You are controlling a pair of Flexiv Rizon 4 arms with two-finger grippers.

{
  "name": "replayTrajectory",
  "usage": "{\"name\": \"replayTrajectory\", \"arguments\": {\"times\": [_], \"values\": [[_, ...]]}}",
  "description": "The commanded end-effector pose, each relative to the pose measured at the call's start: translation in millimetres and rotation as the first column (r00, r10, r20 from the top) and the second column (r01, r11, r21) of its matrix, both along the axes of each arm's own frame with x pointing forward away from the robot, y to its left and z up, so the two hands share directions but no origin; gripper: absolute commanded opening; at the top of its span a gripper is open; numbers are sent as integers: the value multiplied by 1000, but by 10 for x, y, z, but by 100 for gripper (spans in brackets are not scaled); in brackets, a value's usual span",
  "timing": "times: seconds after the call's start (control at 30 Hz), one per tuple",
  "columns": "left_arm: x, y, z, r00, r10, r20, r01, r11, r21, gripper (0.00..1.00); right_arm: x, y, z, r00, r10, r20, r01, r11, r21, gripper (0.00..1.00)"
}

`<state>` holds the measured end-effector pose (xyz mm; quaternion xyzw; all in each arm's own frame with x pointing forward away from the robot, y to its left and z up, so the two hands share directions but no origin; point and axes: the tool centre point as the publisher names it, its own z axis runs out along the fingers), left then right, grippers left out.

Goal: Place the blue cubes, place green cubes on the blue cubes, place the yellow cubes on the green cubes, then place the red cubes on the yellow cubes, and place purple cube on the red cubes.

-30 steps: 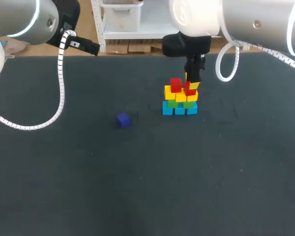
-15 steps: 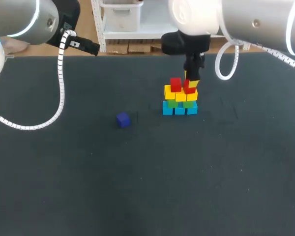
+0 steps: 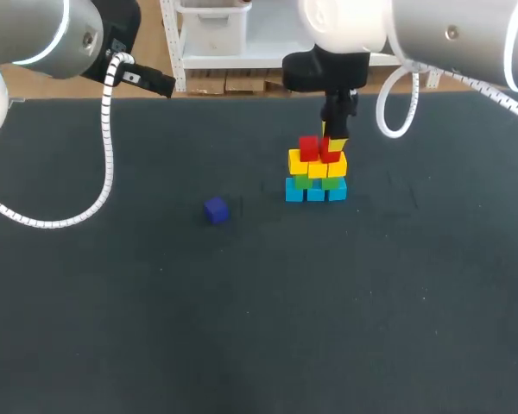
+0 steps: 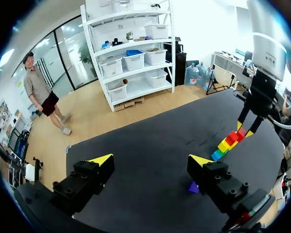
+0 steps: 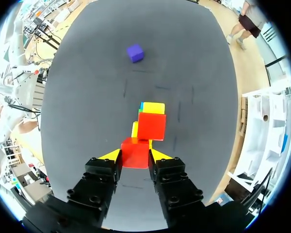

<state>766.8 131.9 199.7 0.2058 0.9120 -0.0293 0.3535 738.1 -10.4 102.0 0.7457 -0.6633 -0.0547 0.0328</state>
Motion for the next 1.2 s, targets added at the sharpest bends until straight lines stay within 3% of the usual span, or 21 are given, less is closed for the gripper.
{"name": "replayTrajectory", "arguments": {"times": [0.03, 0.47, 0.6, 0.7, 0.8, 1.2], "values": [[4, 18, 4, 1000, -7, -1, 7, 1000, -3, 100, 14, 25, -4, 1000, 3, -2, -3, 1000, 0, 20], [4, 18, 4, 1000, -7, -1, 7, 1000, -3, 100, 32, 15, -46, 1000, 6, -3, -6, 1000, -11, 26], [4, 18, 4, 1000, -7, -1, 7, 1000, -3, 100, 34, 12, -47, 1000, 5, -2, -5, 1000, -11, 36], [4, 18, 4, 1000, -7, -1, 7, 1000, -3, 100, 35, 12, -45, 1000, 6, -1, -6, 1000, -11, 51], [4, 18, 4, 1000, -7, -1, 7, 1000, -3, 100, 36, 12, -44, 1000, 6, 1, -6, 1000, -9, 100], [4, 18, 4, 1000, -7, -1, 7, 1000, -3, 100, 40, 9, -62, 1000, 2, 11, -2, 1000, -8, 100]]}}
